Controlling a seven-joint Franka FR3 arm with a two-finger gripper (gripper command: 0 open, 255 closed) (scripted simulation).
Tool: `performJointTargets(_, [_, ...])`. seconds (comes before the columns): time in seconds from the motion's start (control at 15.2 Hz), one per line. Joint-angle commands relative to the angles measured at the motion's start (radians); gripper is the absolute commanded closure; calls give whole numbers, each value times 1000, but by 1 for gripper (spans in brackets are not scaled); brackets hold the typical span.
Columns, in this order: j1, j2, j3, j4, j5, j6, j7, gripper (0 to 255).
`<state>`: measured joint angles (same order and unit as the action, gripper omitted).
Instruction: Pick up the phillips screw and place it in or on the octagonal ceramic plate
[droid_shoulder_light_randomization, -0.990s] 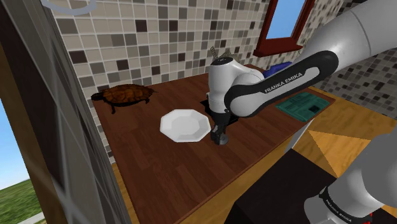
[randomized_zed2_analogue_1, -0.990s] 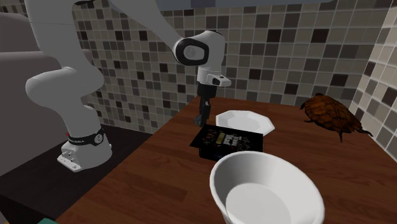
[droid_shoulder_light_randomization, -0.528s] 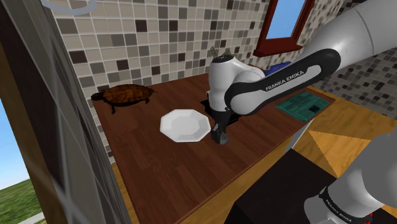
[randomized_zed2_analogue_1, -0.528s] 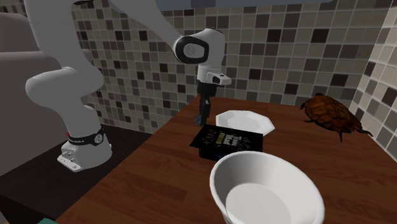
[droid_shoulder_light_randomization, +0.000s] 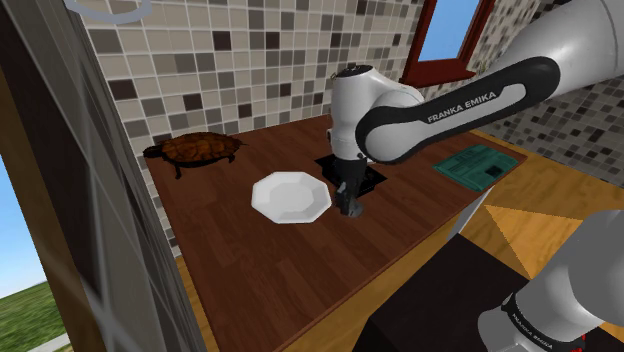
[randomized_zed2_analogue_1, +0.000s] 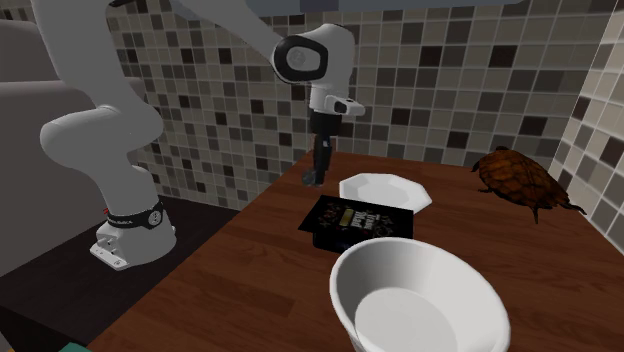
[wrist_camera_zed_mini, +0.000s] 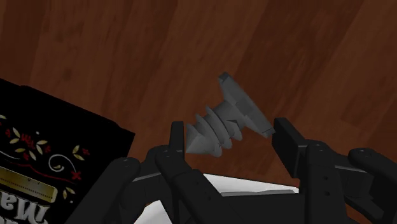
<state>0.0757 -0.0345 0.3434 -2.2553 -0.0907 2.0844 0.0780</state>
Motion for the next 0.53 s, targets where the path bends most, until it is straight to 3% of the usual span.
performJointTargets(0.0, [1,-15,1,16,7,-29,-5,255])
performJointTargets(0.4, [1,-48,-1,53,21,-97,-20,255])
performJointTargets(0.46, [2,-6,2,98,7,-104,-8,255])
